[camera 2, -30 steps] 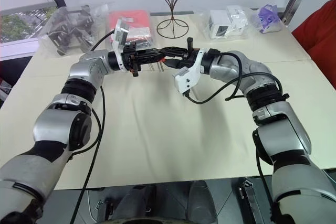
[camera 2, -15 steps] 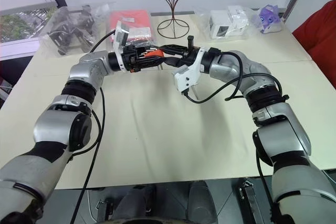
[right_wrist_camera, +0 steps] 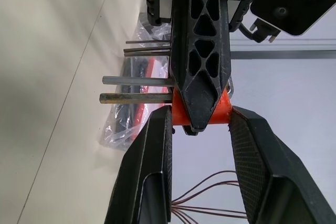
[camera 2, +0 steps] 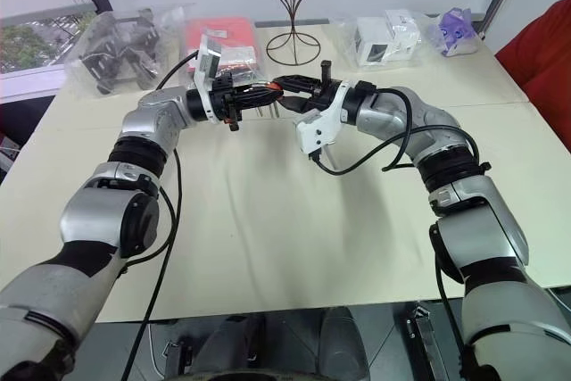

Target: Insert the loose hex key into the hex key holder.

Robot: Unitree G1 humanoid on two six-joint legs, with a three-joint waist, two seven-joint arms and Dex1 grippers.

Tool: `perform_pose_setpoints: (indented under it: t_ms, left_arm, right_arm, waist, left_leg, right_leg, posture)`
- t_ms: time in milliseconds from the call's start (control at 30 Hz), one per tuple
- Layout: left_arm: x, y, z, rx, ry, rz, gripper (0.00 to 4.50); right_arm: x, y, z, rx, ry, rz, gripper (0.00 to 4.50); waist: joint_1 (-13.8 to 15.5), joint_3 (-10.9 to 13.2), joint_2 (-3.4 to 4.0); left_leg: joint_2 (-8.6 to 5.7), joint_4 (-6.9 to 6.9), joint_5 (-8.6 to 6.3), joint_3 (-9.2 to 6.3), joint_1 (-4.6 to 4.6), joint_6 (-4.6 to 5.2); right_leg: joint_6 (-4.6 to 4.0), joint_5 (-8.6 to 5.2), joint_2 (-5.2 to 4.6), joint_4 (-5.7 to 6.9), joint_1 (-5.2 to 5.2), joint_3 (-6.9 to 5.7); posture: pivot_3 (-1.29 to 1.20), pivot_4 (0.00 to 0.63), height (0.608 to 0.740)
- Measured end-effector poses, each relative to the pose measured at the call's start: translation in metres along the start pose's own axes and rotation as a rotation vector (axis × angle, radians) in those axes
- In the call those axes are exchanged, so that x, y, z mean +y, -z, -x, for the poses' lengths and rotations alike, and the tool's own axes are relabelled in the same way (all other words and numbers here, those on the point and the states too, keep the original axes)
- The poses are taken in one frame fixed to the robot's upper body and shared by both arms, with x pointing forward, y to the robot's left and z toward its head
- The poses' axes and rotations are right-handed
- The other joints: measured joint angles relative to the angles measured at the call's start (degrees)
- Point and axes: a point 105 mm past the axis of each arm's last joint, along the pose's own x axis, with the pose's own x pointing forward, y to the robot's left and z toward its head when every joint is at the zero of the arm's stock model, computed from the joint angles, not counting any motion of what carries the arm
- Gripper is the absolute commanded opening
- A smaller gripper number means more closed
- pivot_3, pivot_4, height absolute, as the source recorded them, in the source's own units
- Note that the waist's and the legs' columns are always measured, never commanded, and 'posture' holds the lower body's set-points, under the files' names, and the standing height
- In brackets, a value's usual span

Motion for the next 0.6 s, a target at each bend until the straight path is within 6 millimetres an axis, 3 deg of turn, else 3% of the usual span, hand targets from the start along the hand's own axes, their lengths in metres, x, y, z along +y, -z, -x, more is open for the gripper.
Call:
perform_pose_setpoints:
  t_ms: [33,200,367,467,600]
  left_arm:
    - [0.0,0.001,0.0,0.001,-0.001,0.001,0.0]
    - [0.005,0.01,0.009,0.013,-0.045,0.018,0.0]
    - [0.003,0.019,0.02,0.062,-0.051,-0.017,0.0]
    - [0.001,0.026,0.032,0.121,-0.056,-0.083,0.0]
    - [-0.007,0.036,0.043,0.171,-0.056,-0.158,0.0]
  right_arm:
    - [0.001,0.0,0.0,0.001,0.0,-0.008,2.05]
    - [0.008,0.002,0.002,0.026,-0.02,-0.058,4.46]
    - [0.028,0.019,0.015,0.17,-0.033,-0.245,4.46]
    - [0.037,0.041,0.034,0.366,0.026,-0.599,4.46]
    - [0.056,0.04,0.047,0.509,0.066,-1.119,4.46]
  waist:
    - [0.0,0.0,0.0]
    - [0.0,0.0,0.0]
    - [0.1,0.0,0.0]
    - [0.2,0.0,0.0]
    - [0.2,0.0,0.02]
  left_leg:
    - [0.0,0.0,0.0,0.0,0.0,0.0]
    - [0.0,0.0,0.0,0.0,0.0,0.0]
    - [0.0,0.06,0.0,-0.02,-0.03,0.0]
    - [0.01,0.07,0.0,-0.05,-0.03,0.0]
    - [0.03,0.1,0.0,-0.1,-0.04,0.0]
  right_leg:
    - [0.0,0.0,0.0,0.0,0.0,0.0]
    - [0.0,0.0,0.0,0.02,0.0,0.0]
    - [0.0,0.0,-0.01,0.03,0.02,-0.02]
    - [-0.01,0.01,0.0,0.05,0.03,-0.04]
    - [-0.01,0.01,-0.01,0.1,0.03,-0.05]
  posture:
    - [0.0,0.15,0.74]
    - [0.0,0.15,0.74]
    - [0.0,0.15,0.74]
    - [0.0,0.15,0.74]
    - [0.0,0.15,0.74]
